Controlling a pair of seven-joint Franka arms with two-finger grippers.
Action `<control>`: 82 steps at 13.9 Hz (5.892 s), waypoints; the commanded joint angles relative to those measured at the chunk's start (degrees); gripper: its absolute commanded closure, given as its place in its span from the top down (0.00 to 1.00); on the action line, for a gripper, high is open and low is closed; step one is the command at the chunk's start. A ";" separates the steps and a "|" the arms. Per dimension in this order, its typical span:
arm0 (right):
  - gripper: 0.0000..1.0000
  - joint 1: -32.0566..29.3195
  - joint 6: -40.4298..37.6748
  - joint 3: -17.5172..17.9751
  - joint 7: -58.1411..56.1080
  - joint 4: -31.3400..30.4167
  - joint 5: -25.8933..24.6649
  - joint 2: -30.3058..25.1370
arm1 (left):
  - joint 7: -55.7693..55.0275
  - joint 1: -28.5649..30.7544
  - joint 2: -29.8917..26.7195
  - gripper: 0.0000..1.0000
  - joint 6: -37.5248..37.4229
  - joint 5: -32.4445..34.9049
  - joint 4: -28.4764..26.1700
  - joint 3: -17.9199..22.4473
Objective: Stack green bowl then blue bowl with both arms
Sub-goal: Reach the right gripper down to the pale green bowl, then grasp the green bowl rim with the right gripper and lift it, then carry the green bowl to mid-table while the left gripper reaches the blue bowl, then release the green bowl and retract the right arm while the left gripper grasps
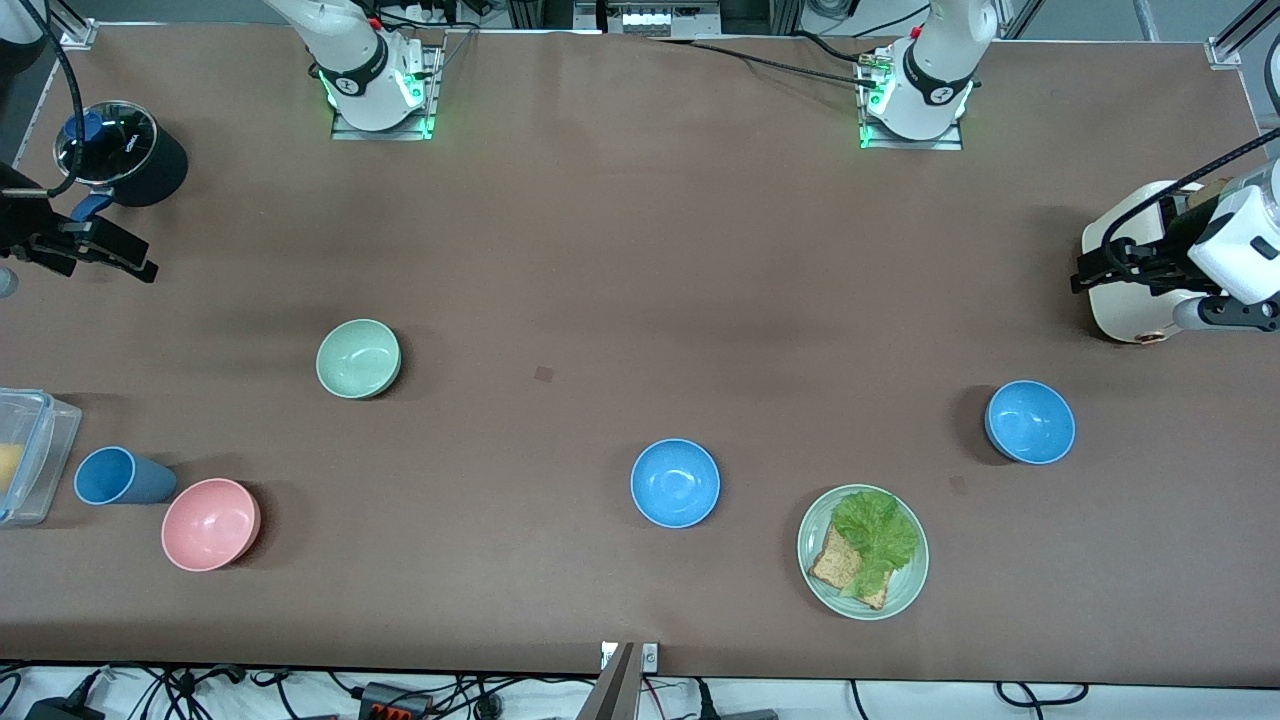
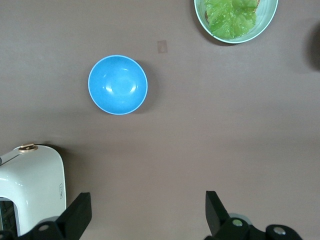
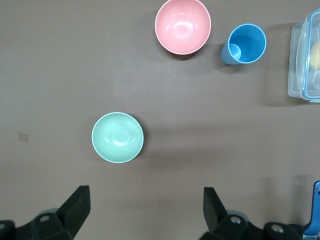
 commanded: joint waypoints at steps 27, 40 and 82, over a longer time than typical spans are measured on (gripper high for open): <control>0.25 3.09 13.16 1.00 -0.66 -4.23 0.20 34.84 | -0.42 0.68 0.36 1.00 0.21 -0.38 -0.04 0.43; 0.00 15.19 8.14 13.92 14.07 10.18 3.10 37.21 | 0.20 1.47 2.20 1.00 0.04 -0.29 2.58 0.43; 1.00 -1.13 -1.25 0.91 -0.92 17.13 2.66 12.17 | 25.53 11.23 37.65 0.00 8.15 -8.38 17.45 -4.57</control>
